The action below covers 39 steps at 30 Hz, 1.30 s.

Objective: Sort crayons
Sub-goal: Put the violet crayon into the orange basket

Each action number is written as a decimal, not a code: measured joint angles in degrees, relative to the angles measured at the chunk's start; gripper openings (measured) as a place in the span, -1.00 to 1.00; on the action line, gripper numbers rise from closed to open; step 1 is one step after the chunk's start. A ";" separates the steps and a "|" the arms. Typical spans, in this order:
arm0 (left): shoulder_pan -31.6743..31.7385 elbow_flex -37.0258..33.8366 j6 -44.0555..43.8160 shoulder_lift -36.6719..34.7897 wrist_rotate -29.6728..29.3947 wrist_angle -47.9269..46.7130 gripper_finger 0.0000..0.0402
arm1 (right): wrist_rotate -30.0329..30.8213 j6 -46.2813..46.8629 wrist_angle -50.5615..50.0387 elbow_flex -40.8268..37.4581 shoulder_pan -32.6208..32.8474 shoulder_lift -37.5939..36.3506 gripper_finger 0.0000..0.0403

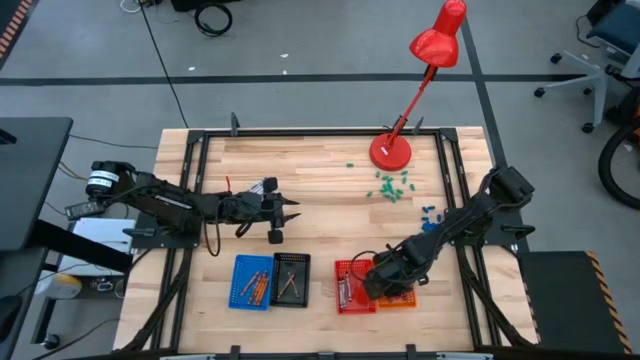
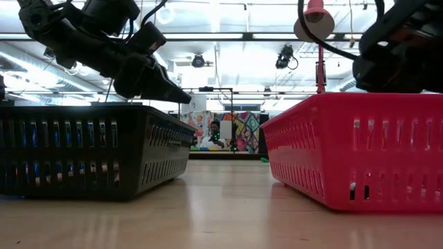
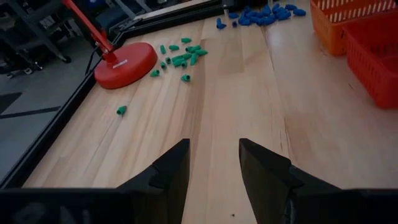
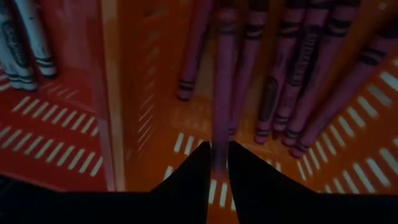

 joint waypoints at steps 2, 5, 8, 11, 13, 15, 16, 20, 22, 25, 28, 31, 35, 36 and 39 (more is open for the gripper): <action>0.00 0.00 0.00 0.00 0.00 0.11 -0.25 | -0.54 -0.61 0.35 0.00 -0.02 0.49 -0.67; 0.00 0.00 0.00 0.00 -0.02 0.32 -0.25 | -2.35 -1.48 0.82 0.00 -0.02 1.09 -0.62; 0.00 0.00 0.02 0.00 -0.02 0.31 -0.25 | -3.07 -1.89 0.51 0.00 -0.21 1.31 -0.58; 0.00 0.00 0.02 0.00 -0.02 0.32 -0.25 | -3.97 -2.08 0.59 0.00 -0.69 0.34 -0.56; 0.02 0.00 0.02 0.00 -0.04 0.28 -0.25 | -3.61 -2.47 0.34 0.48 -1.20 -0.86 -0.56; 0.06 0.00 0.04 0.00 -0.06 0.11 -0.25 | -1.77 -3.96 -1.18 1.04 -2.04 -2.25 -0.56; 0.13 0.00 0.26 0.00 -0.12 -0.29 -0.25 | -0.22 -5.02 -2.09 1.50 -2.48 -2.97 -0.57; 0.58 -0.02 1.33 0.00 -0.94 -2.03 -0.25 | 9.67 -12.57 -8.27 3.50 -5.02 -5.31 -0.57; 1.35 -0.02 1.21 0.00 -2.66 -2.81 -0.25 | 15.26 -17.25 -10.76 3.91 -6.74 -6.21 -0.57; 2.76 -0.02 -0.25 -0.10 -3.28 -6.39 -0.25 | 22.02 -25.19 -11.31 4.00 -9.53 -7.55 -0.57; 4.06 0.99 -3.34 -0.35 -3.07 -13.63 -0.26 | 28.48 -36.47 -9.34 4.00 -12.25 -7.69 -0.57; 6.09 3.41 -8.43 -0.35 -2.98 -24.23 -0.29 | 37.19 -49.22 -5.15 4.00 -14.37 -7.46 -0.57; 8.83 5.15 -17.13 -0.35 -3.03 -35.85 -0.29 | 48.95 -62.01 3.12 4.00 -15.96 -7.13 -0.57; 9.26 5.16 -19.26 -0.35 -3.03 -38.17 -0.29 | 50.99 -64.17 5.26 4.00 -16.12 -7.10 -0.57; 9.99 5.16 -25.28 -0.35 -3.02 -43.83 -0.29 | 54.41 -71.79 11.81 3.99 -16.29 -7.10 -0.57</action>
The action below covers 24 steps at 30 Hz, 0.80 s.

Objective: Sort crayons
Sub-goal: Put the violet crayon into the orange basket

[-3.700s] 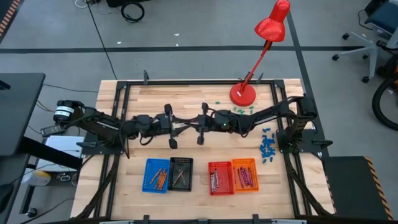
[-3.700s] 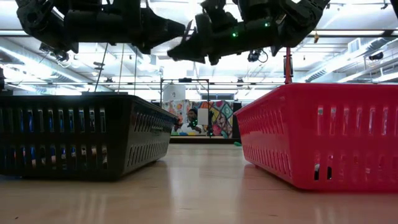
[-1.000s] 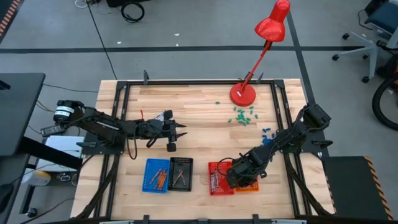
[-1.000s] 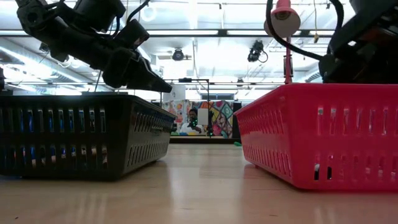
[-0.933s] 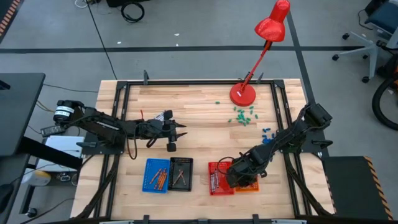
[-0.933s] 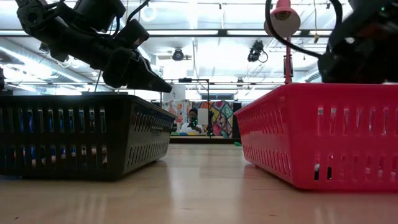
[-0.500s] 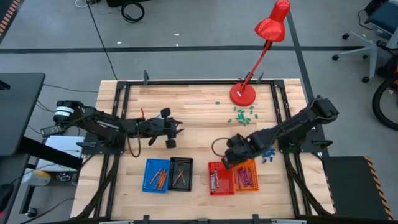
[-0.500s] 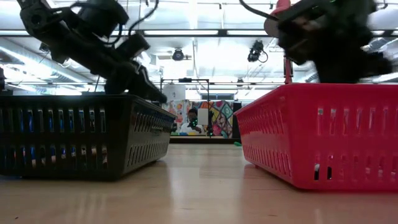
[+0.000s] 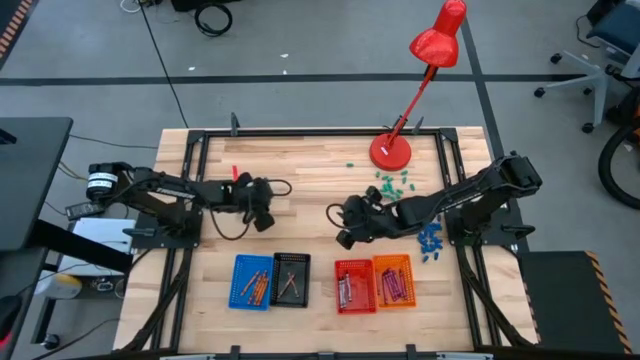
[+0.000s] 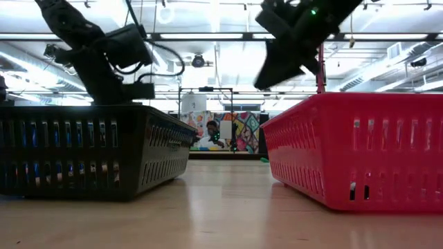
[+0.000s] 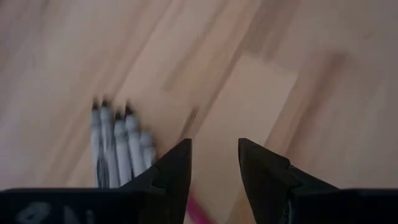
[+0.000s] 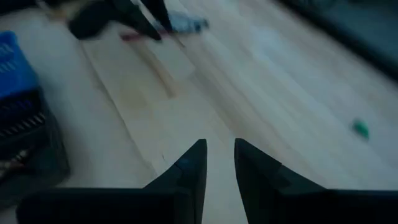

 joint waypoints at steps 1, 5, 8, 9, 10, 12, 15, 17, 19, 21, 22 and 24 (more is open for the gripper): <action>0.13 0.00 -1.97 0.00 0.02 -1.52 -0.29 | 0.23 -2.70 2.35 -0.20 -0.10 0.00 -0.57; 0.15 0.00 -8.24 0.00 -1.01 -4.95 -0.29 | -1.32 -10.63 10.28 -2.26 -1.09 0.02 -0.57; -0.36 0.06 -11.22 0.00 -1.24 -5.70 -0.29 | -3.25 -12.33 13.20 -4.23 -2.38 0.03 -0.57; -0.60 0.26 -12.07 0.01 -1.33 -6.45 -0.29 | -3.49 -12.34 13.39 -4.73 -2.80 0.05 -0.57; -0.89 0.66 -13.10 0.02 -1.96 -7.63 -0.29 | -3.53 -12.34 13.62 -5.22 -3.20 0.07 -0.57; -1.50 1.60 -15.42 0.02 -4.45 -10.94 -0.29 | -3.53 -12.44 15.45 -6.65 -3.84 0.06 -0.57; -1.95 2.10 -19.18 0.02 -5.80 -15.84 -0.29 | -4.20 -14.00 19.21 -8.99 -4.26 0.07 -0.57; -1.95 2.24 -20.97 0.02 -5.46 -16.37 -0.29 | -5.17 -15.52 22.63 -10.31 -4.40 0.07 -0.57; -1.95 2.29 -22.54 0.11 -4.05 -16.87 -0.29 | -5.94 -16.79 26.00 -11.89 -4.66 0.07 -0.57; -1.95 2.29 -24.03 0.33 -2.87 -17.69 -0.29 | -6.67 -17.36 29.17 -13.23 -4.89 0.07 -0.57; -1.95 2.27 -24.45 0.33 -2.33 -17.69 -0.29 | -6.80 -17.62 30.86 -13.84 -4.98 0.07 -0.57; -1.95 2.29 -25.40 0.40 -1.48 -17.51 -0.29 | -7.28 -17.97 33.74 -15.38 -5.02 0.07 -0.57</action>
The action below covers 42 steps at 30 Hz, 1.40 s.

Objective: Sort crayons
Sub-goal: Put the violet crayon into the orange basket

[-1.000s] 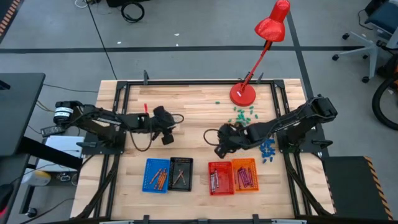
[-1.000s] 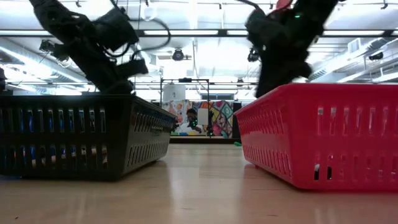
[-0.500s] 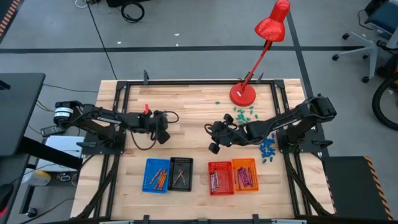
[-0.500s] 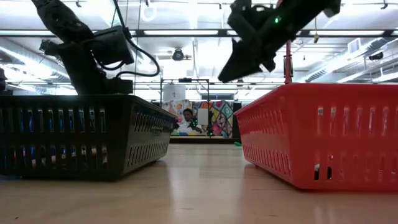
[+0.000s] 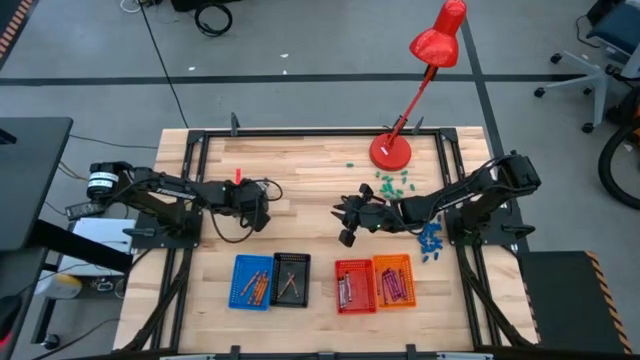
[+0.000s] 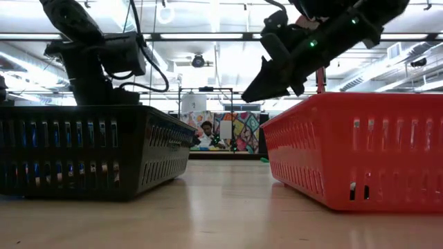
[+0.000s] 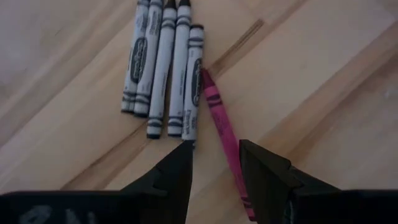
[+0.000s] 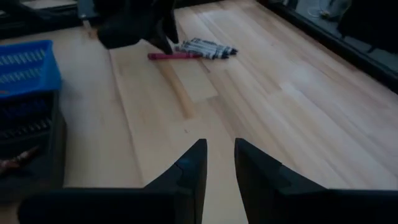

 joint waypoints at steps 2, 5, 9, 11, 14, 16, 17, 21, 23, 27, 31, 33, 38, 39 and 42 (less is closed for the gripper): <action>0.00 0.00 -0.57 0.15 0.07 -0.48 -0.29 | -0.93 -0.59 2.47 -1.33 -0.05 0.00 -0.57; 0.00 0.00 -1.56 0.15 0.04 -1.31 -0.29 | -1.30 -1.39 4.36 -1.68 -0.15 0.00 -0.57; -0.02 0.00 -2.02 0.15 0.54 -1.63 -0.29 | -2.54 -2.45 5.36 -1.72 -0.55 0.00 -0.57; -0.02 0.00 -2.04 0.21 1.08 -1.78 -0.29 | -3.61 -2.88 5.83 -1.72 -0.68 0.00 -0.57; -0.02 -0.02 -2.06 0.88 2.76 -2.27 -0.29 | -4.01 -2.93 5.87 -1.72 -0.70 0.00 -0.57; -0.02 0.00 -2.08 1.72 3.41 -2.16 -0.29 | -4.03 -2.93 5.85 -1.72 -0.70 0.00 -0.57; -0.03 0.05 -2.08 2.24 3.51 -2.14 -0.29 | -4.01 -2.93 5.89 -1.72 -0.74 0.00 -0.57; -0.04 0.26 -2.00 3.86 3.75 -2.31 -0.29 | -4.02 -3.13 6.18 -1.72 -0.72 0.00 -0.57; -0.02 0.26 -1.94 4.11 4.47 -2.58 -0.29 | -4.02 -3.26 6.27 -1.72 -0.73 0.00 -0.57; 0.00 0.22 -1.51 4.11 5.12 -2.60 -0.29 | -4.03 -3.24 6.29 -1.72 -0.70 0.00 -0.57; -0.02 0.17 -1.44 4.13 5.40 -2.64 -0.30 | -4.02 -3.28 6.38 -1.72 -0.70 0.00 -0.57; 0.00 0.15 -1.21 4.15 5.46 -2.66 -0.30 | -4.02 -3.28 6.40 -1.72 -0.70 0.00 -0.57; 0.00 0.15 -0.40 4.17 5.70 -2.69 -0.31 | -4.03 -3.28 6.40 -1.72 -0.70 0.00 -0.57; 0.00 0.15 -0.01 4.17 5.78 -2.67 -0.33 | -4.03 -3.28 6.41 -1.72 -0.70 0.00 -0.57; 0.00 0.15 0.21 4.21 6.16 -2.44 -0.47 | -4.01 -3.17 6.43 -1.72 -0.55 0.00 -0.57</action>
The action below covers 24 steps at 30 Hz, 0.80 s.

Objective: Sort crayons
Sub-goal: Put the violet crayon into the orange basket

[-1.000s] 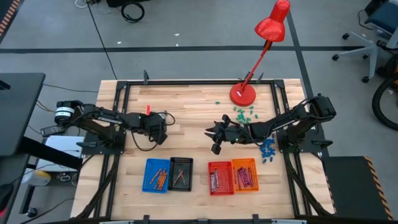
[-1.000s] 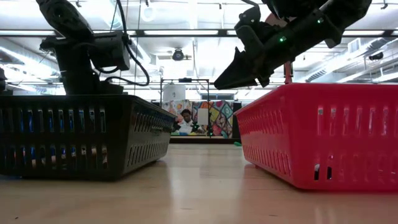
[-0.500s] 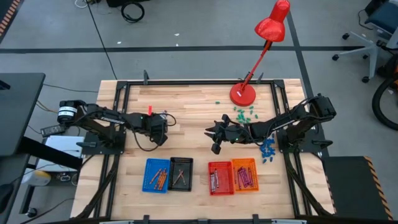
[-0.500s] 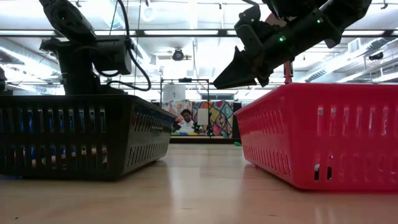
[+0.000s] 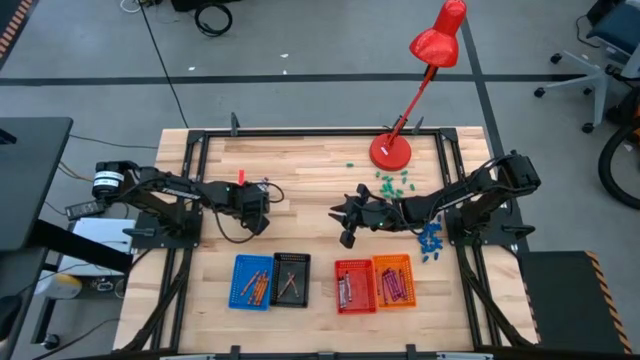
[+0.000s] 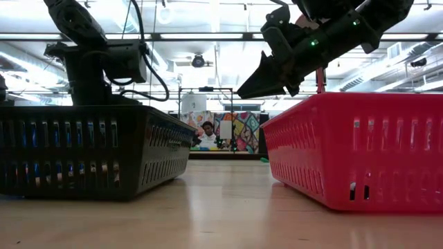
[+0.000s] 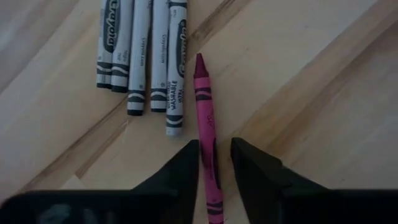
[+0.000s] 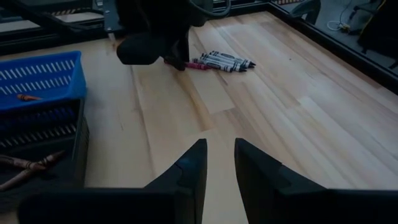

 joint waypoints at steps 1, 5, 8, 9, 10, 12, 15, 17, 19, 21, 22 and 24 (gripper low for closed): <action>-0.02 0.00 0.02 0.00 0.17 0.09 -0.53 | -0.01 0.00 0.04 0.00 0.10 0.00 -0.57; -0.07 -0.02 1.12 0.04 0.29 0.27 -0.81 | -0.02 0.00 0.21 0.00 0.31 0.00 -0.57; -0.45 -0.11 3.57 -0.02 -0.01 0.88 -0.91 | -0.02 -0.07 0.21 0.00 0.29 0.00 -0.57; -0.72 -0.18 4.65 -0.07 -0.11 1.41 -0.91 | -0.02 -0.09 0.23 0.00 0.30 0.00 -0.57; -1.01 -0.23 5.41 -0.10 -0.15 1.96 -0.91 | -0.02 -0.11 0.24 0.00 0.31 0.00 -0.57; -1.58 -0.33 6.66 -0.12 -0.61 2.91 -0.91 | 0.05 -0.12 0.23 0.00 0.31 0.00 -0.57; -1.88 -0.41 8.37 -0.35 -0.78 3.69 -0.83 | 0.30 -0.17 0.23 0.00 0.29 0.00 -0.57; -1.90 -0.45 9.52 -0.51 -1.15 4.07 -0.80 | 0.30 -0.51 0.23 0.00 0.31 0.00 -0.57; -1.90 -0.50 10.71 -1.26 -1.44 4.35 -0.79 | 0.31 -0.65 0.34 0.00 0.29 0.00 -0.57; -1.89 -0.58 11.59 -2.05 -1.37 4.90 -0.80 | 0.31 -0.50 0.94 0.00 0.29 0.00 -0.57; -1.89 -0.61 11.61 -2.64 -0.85 5.63 -0.81 | 0.31 -0.37 1.29 0.02 0.29 0.00 -0.57; -2.06 -0.44 11.92 -3.93 -0.39 6.24 -0.81 | 0.31 -0.28 1.68 0.02 0.29 0.00 -0.57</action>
